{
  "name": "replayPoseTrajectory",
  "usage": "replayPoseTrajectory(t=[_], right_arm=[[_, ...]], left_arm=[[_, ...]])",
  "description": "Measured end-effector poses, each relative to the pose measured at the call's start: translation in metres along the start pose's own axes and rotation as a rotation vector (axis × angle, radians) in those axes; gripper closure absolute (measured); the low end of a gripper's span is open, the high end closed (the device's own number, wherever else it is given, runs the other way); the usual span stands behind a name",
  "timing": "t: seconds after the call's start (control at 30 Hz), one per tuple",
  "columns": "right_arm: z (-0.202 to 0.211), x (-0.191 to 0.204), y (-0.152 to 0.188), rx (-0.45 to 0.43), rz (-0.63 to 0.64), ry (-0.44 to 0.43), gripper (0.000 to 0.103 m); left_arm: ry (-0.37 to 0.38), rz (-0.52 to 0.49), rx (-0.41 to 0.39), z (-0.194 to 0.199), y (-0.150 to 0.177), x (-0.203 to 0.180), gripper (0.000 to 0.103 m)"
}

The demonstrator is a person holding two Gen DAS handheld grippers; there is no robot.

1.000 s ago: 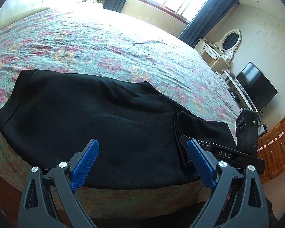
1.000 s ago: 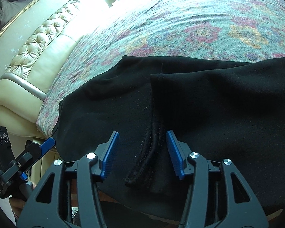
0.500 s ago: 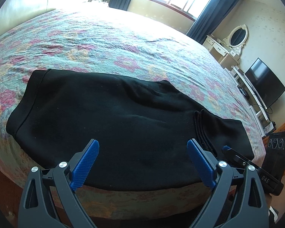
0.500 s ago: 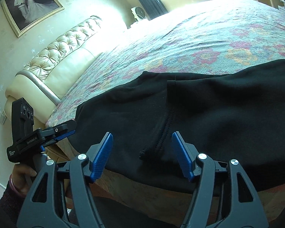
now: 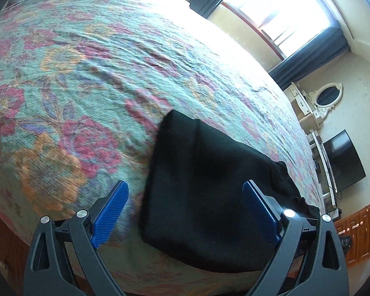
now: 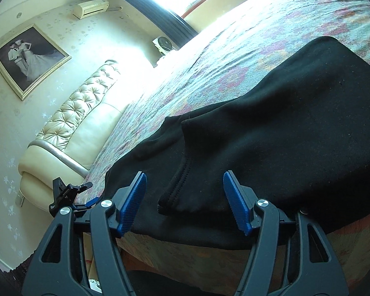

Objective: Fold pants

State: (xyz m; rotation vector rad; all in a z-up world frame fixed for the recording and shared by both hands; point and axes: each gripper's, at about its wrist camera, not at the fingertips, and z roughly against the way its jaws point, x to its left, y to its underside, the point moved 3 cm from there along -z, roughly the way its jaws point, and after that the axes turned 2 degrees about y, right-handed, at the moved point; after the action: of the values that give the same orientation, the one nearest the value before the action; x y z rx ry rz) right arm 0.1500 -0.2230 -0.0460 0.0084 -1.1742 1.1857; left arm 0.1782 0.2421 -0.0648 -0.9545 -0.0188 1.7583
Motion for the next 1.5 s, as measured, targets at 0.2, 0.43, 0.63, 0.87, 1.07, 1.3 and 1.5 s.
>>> replayPoseTrajectory(t=[0.2,0.43,0.63,0.87,1.07,1.3,1.5], right_arm=[[-0.006,-0.001,-0.001,0.014,-0.014,0.0,0.038],[-0.008,-0.007,0.002,0.021,-0.033,-0.009,0.037],[-0.009,-0.008,0.003,0.025,-0.035,-0.009,0.037],[-0.009,-0.008,0.004,0.023,-0.042,-0.007,0.036],[-0.008,-0.009,0.005,0.018,-0.049,-0.012,0.034],[-0.007,-0.012,0.005,0.01,-0.063,-0.021,0.034],[-0.003,-0.014,0.005,-0.001,-0.078,-0.035,0.034]], left_arm=[[0.12,0.015,0.068,-0.013,-0.009,0.02,0.011],[0.344,-0.007,0.159,-0.024,-0.003,0.003,0.01],[0.492,0.043,0.219,-0.031,-0.006,-0.002,0.011],[0.453,0.075,0.224,-0.035,-0.012,-0.001,0.018],[0.318,0.151,0.227,-0.046,0.001,0.012,0.085],[0.285,0.159,0.153,-0.035,0.008,0.0,0.088],[0.321,0.179,0.084,-0.011,-0.002,-0.03,0.088]])
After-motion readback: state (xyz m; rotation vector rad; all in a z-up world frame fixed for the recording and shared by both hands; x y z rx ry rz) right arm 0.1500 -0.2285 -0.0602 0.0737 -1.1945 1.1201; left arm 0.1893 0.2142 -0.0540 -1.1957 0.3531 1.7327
